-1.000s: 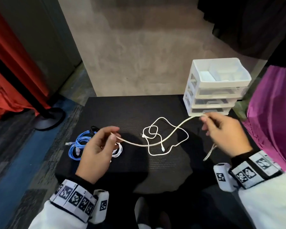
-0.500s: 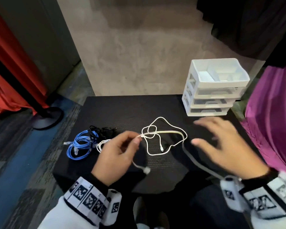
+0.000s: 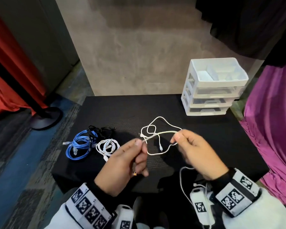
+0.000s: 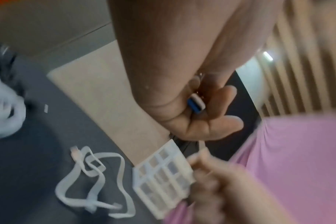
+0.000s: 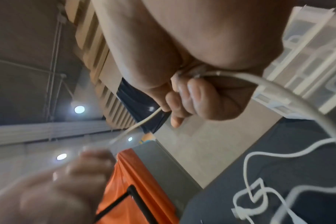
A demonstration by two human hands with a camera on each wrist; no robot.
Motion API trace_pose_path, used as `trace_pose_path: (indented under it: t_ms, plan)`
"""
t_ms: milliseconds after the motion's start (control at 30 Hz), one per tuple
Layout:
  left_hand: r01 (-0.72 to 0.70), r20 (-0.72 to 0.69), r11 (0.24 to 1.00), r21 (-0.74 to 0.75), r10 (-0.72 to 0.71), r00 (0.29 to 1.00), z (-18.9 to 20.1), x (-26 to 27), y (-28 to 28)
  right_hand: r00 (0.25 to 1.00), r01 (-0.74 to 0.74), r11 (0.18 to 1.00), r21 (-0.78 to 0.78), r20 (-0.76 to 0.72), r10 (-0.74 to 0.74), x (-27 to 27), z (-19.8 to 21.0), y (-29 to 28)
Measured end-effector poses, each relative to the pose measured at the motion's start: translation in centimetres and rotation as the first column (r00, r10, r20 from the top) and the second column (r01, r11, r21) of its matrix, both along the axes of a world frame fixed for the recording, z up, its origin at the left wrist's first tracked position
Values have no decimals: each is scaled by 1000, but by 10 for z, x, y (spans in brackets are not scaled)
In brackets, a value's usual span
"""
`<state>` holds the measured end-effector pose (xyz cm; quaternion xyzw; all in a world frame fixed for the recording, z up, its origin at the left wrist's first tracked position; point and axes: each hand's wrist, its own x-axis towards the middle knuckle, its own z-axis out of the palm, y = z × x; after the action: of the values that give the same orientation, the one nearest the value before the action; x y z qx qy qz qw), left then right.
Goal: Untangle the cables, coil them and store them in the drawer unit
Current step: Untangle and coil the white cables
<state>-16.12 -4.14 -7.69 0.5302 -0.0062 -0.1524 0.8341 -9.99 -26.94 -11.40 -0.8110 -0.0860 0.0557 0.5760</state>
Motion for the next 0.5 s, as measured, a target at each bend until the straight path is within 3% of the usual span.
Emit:
trace_pose_path:
  t_ms: [100, 167, 267, 333, 400, 433, 500]
  plan:
    - [-81, -24, 951, -297, 78, 997, 14, 5, -1, 982, -181, 981, -69, -66, 176, -25, -26, 22]
    - [-141, 23, 947, -289, 154, 988, 16, 11, -3, 931, -364, 921, -137, -86, 355, -50, -34, 36]
    - [-309, 190, 945, 107, 285, 939, -3, 17, 0, 852, -519, 827, -218, -50, 521, -71, -21, 47]
    - [-321, 401, 850, 417, 145, 905, -16, 15, 7, 841, -523, 815, -249, 6, 541, -68, 0, 45]
    - [-266, 449, 710, 652, -78, 890, -22, 9, 13, 864, -470, 847, -249, 69, 500, -57, 19, 37]
    - [-225, 424, 671, 707, -146, 894, -21, 5, 15, 888, -418, 875, -244, 95, 451, -50, 28, 31]
    - [-82, 320, 733, 676, -192, 928, -17, -3, 10, 927, -317, 921, -226, 134, 351, -36, 40, 20]
